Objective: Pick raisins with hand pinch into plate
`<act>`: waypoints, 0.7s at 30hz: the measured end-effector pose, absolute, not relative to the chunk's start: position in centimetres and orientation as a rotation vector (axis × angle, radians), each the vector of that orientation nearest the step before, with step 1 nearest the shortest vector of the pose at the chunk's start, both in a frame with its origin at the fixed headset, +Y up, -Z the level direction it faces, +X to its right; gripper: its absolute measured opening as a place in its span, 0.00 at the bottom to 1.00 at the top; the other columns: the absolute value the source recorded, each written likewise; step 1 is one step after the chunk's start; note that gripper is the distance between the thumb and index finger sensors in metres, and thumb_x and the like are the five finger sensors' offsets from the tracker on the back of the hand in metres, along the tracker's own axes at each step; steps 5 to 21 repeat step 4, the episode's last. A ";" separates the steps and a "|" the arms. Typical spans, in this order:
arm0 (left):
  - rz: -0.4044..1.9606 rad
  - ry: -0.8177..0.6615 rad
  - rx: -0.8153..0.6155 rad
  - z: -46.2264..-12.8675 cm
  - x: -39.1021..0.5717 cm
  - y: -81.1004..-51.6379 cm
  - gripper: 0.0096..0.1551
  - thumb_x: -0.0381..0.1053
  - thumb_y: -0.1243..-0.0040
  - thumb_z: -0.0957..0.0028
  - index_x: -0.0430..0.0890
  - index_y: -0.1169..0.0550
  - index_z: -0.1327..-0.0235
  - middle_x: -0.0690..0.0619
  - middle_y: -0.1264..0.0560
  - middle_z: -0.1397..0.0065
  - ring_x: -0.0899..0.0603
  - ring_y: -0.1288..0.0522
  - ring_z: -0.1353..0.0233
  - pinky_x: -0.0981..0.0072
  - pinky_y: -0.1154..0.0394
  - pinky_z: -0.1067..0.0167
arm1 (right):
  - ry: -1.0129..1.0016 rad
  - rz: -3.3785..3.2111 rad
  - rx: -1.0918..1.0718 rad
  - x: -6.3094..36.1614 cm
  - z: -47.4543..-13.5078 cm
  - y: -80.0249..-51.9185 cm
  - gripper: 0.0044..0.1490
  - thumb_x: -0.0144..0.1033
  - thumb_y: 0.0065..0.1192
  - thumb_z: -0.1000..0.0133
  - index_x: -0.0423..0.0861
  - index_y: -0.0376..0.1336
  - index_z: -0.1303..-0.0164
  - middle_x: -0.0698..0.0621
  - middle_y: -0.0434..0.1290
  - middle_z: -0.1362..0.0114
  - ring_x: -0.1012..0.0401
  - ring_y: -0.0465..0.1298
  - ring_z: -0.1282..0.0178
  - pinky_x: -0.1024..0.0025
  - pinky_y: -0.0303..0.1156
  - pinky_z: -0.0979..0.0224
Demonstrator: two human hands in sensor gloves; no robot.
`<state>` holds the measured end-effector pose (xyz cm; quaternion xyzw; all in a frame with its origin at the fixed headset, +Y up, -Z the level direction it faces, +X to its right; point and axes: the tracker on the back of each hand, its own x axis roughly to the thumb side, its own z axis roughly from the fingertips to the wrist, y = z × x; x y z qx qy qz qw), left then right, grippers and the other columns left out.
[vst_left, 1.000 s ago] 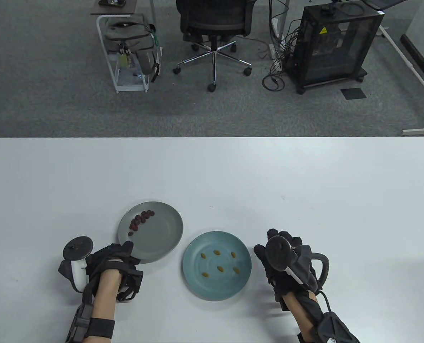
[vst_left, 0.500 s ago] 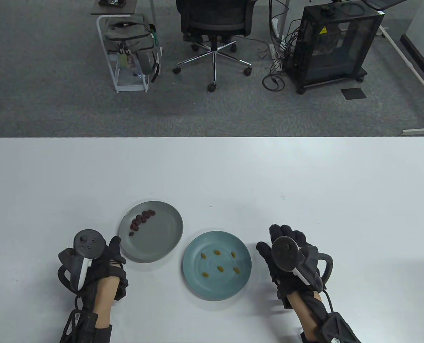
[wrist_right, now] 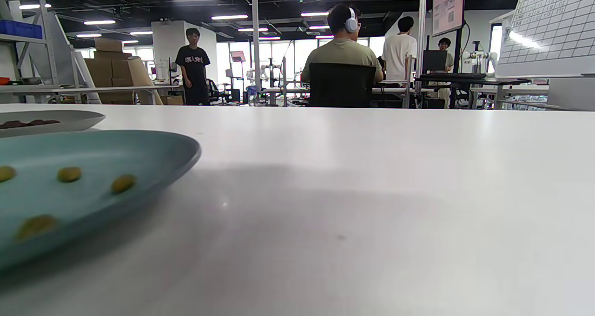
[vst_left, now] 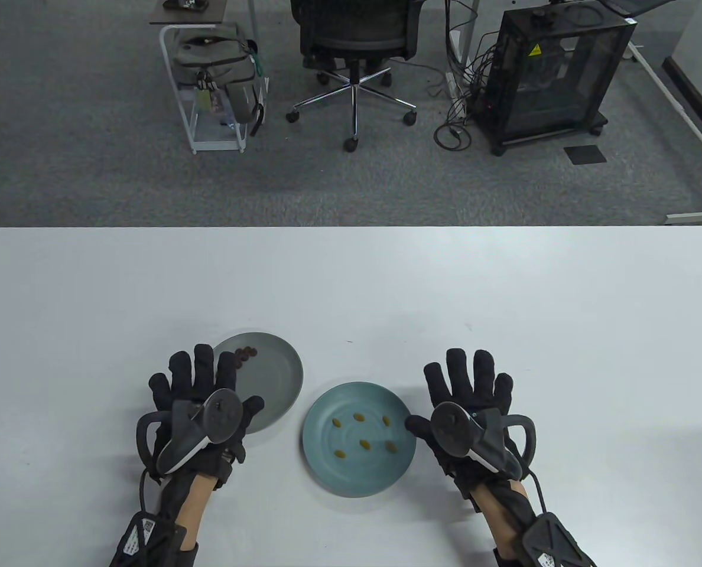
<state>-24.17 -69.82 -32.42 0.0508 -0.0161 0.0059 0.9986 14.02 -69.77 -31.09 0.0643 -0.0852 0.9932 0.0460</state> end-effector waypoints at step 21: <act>0.004 -0.022 0.104 -32.4 -24.2 -69.9 0.52 0.78 0.68 0.52 0.53 0.50 0.18 0.44 0.59 0.12 0.24 0.63 0.16 0.20 0.62 0.30 | -0.252 3.016 0.205 13.9 -31.1 -69.8 0.58 0.74 0.43 0.54 0.56 0.39 0.17 0.44 0.36 0.10 0.34 0.32 0.15 0.26 0.41 0.21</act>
